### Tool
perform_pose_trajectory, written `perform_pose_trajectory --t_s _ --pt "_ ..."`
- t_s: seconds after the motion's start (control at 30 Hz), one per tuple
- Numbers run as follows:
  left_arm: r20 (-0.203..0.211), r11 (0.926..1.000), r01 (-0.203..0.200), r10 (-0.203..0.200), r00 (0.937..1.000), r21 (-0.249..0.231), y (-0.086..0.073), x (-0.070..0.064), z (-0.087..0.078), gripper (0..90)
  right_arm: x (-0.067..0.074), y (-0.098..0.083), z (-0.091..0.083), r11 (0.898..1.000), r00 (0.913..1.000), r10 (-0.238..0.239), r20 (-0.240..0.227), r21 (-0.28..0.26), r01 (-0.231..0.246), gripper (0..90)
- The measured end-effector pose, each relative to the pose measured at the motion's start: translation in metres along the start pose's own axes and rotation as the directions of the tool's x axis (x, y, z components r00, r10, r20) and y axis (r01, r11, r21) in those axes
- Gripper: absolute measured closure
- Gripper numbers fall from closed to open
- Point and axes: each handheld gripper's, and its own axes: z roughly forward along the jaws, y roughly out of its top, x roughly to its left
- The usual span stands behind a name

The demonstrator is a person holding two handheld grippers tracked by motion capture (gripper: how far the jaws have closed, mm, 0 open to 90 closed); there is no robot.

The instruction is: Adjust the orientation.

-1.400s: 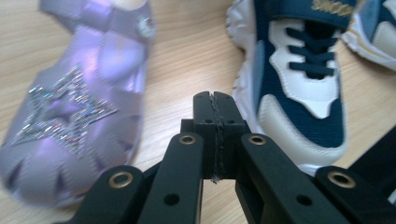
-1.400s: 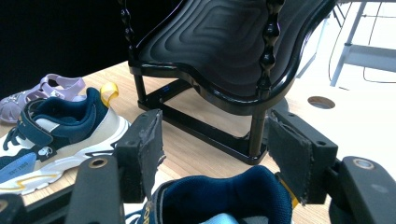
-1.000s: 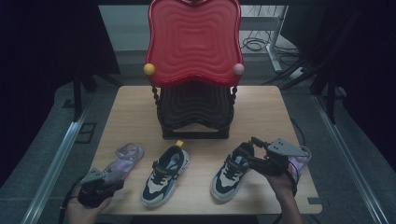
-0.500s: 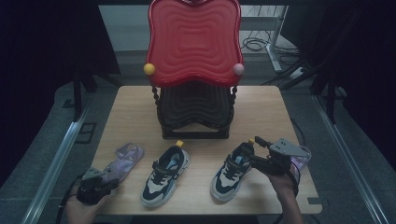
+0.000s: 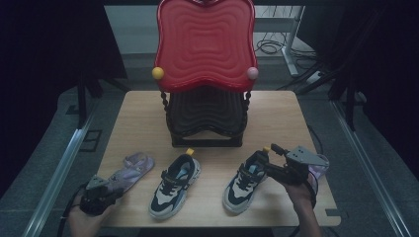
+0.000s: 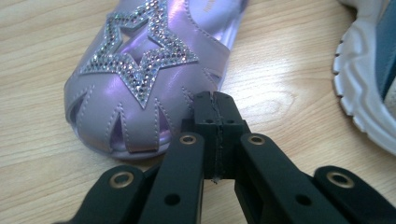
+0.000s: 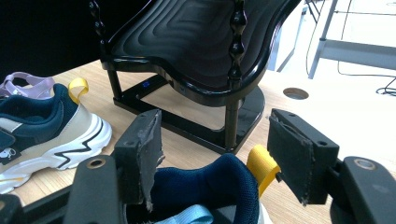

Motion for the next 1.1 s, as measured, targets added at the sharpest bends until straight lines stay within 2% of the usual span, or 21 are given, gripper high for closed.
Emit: perform_pose_trajectory --t_s 0.13,0.17,0.33,0.87,1.1 --pt "-0.024 1.0000 0.003 -0.003 0.9997 -0.003 -0.002 0.000 -0.001 90.0 -0.001 0.000 0.000 1.000 1.0000 0.002 0.005 -0.002 -0.002 36.1" --pt "-0.041 0.9999 0.009 -0.009 0.9991 -0.005 -0.003 0.001 -0.001 89.9 -0.001 -0.001 -0.001 1.000 1.0000 0.002 0.006 -0.003 -0.002 36.2" --pt "-0.070 0.9993 0.032 -0.033 0.9970 -0.020 -0.002 0.007 0.000 88.8 0.000 -0.001 0.000 1.000 1.0000 -0.003 0.006 0.001 0.003 36.1" --pt "-0.047 0.9979 0.056 -0.058 0.9972 -0.031 0.000 0.016 0.000 89.9 0.001 -0.002 0.001 1.000 0.9998 -0.014 0.011 0.010 0.014 36.2" --pt "-0.071 0.9967 0.071 -0.074 0.9947 -0.038 0.001 0.024 0.002 89.8 0.002 -0.002 0.003 1.000 0.9997 -0.024 0.008 0.018 0.024 36.1"
